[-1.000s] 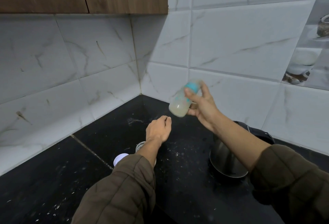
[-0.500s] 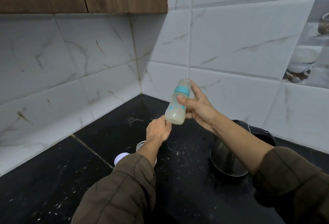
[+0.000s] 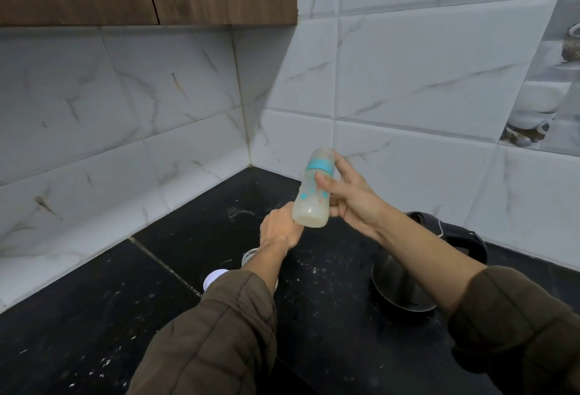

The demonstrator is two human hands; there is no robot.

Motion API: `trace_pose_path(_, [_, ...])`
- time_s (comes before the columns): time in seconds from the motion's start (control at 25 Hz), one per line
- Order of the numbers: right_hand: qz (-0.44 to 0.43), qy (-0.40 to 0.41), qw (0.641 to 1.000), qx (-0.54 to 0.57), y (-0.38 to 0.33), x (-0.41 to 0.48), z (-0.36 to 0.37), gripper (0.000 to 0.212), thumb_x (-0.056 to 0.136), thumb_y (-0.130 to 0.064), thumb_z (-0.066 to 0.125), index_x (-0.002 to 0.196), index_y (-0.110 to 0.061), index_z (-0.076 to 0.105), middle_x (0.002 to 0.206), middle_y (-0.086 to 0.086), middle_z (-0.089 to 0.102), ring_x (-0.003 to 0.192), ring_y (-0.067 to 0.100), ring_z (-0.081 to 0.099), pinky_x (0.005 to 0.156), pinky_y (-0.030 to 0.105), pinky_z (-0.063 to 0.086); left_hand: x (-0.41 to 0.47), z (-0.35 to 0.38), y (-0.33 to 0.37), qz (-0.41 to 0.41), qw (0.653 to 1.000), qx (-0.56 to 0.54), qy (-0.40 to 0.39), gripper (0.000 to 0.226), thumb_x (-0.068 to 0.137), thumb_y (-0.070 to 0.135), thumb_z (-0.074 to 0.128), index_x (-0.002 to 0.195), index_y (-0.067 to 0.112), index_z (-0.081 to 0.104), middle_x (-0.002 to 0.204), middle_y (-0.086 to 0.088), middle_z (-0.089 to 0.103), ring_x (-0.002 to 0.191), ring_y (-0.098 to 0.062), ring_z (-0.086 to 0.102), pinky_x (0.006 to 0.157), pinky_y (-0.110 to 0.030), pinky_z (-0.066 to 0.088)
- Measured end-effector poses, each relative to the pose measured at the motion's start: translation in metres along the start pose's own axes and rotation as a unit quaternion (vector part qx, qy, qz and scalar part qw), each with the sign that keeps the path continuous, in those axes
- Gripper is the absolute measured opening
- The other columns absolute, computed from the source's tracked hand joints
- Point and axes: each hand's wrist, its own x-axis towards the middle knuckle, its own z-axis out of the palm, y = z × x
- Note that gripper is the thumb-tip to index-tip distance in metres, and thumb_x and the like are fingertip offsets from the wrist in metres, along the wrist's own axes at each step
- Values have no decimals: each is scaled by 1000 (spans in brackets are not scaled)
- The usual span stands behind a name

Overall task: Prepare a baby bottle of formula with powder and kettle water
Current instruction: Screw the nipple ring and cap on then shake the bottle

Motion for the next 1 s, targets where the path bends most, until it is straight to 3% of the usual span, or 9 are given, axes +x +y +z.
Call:
trace_pose_path(0.04, [-3, 1, 1000, 10, 1, 0, 1, 78, 85, -27, 79, 152, -33, 41, 132, 13, 71, 111, 35, 74, 82, 50, 64, 0, -1, 0, 0, 1000, 3, 2, 20, 105, 31, 43, 100, 18, 58, 98, -9, 71, 92, -33, 66, 80, -40, 52])
trace_pose_path(0.24, [-57, 178, 963, 195, -7, 16, 0, 72, 92, -31, 78, 151, -20, 38, 142, 16, 63, 109, 31, 76, 83, 48, 64, 0, 7, -6, -2, 998, -51, 22, 43, 108, 46, 31, 109, 24, 68, 93, -1, 74, 91, -27, 67, 81, -40, 49])
trace_pose_path(0.36, [-34, 101, 987, 120, -15, 8, 9, 58, 96, -30, 74, 145, -19, 46, 135, 14, 67, 103, 28, 77, 78, 46, 65, 0, 3, -5, 3, 999, -30, 24, 38, 109, 43, 34, 103, 22, 65, 89, 0, 70, 88, -27, 65, 78, -37, 47])
trace_pose_path(0.48, [-12, 2, 999, 30, -12, 0, 12, 72, 89, -28, 77, 153, -25, 43, 120, 8, 72, 98, 29, 76, 72, 43, 64, 0, -1, -2, -5, 1000, -1, 15, 32, 109, 34, 39, 100, 14, 62, 83, 0, 61, 78, -22, 59, 72, -35, 44])
trace_pose_path(0.72, [-83, 221, 952, 193, -9, 15, 3, 86, 91, -29, 81, 159, -30, 29, 142, 11, 64, 109, 29, 76, 83, 48, 64, 1, 2, -10, 4, 999, -35, 33, 44, 109, 47, 32, 124, 27, 68, 100, -1, 76, 96, -24, 67, 82, -36, 47])
trace_pose_path(0.8, [-90, 193, 970, 115, -9, 9, 5, 87, 90, -26, 81, 159, -37, 29, 138, 7, 66, 112, 29, 74, 81, 48, 64, 1, 1, -11, 9, 999, -25, 32, 42, 110, 45, 34, 124, 24, 67, 97, 0, 74, 93, -23, 66, 80, -35, 46])
trace_pose_path(0.88, [-89, 99, 990, -52, -9, -4, 11, 91, 86, -19, 83, 157, -42, 31, 120, 4, 74, 109, 28, 75, 82, 49, 64, -1, -2, -9, 13, 1000, -1, 18, 34, 109, 40, 39, 116, 19, 65, 92, 1, 68, 86, -22, 62, 78, -35, 47])
trace_pose_path(0.96, [-100, 32, 981, -166, -10, -12, 14, 91, 86, -12, 83, 155, -44, 34, 106, 0, 77, 101, 24, 76, 85, 47, 63, -2, -2, -7, 11, 1000, 4, -4, 23, 108, 35, 45, 110, 19, 61, 93, 0, 67, 86, -22, 63, 79, -36, 51])
trace_pose_path(1.0, [-115, 45, 979, -162, -12, -14, 15, 91, 86, -10, 82, 155, -43, 33, 102, -4, 78, 99, 20, 76, 86, 45, 63, -2, -1, -7, 12, 1000, 1, -6, 24, 108, 36, 45, 112, 19, 62, 97, -1, 70, 89, -24, 65, 81, -37, 54])
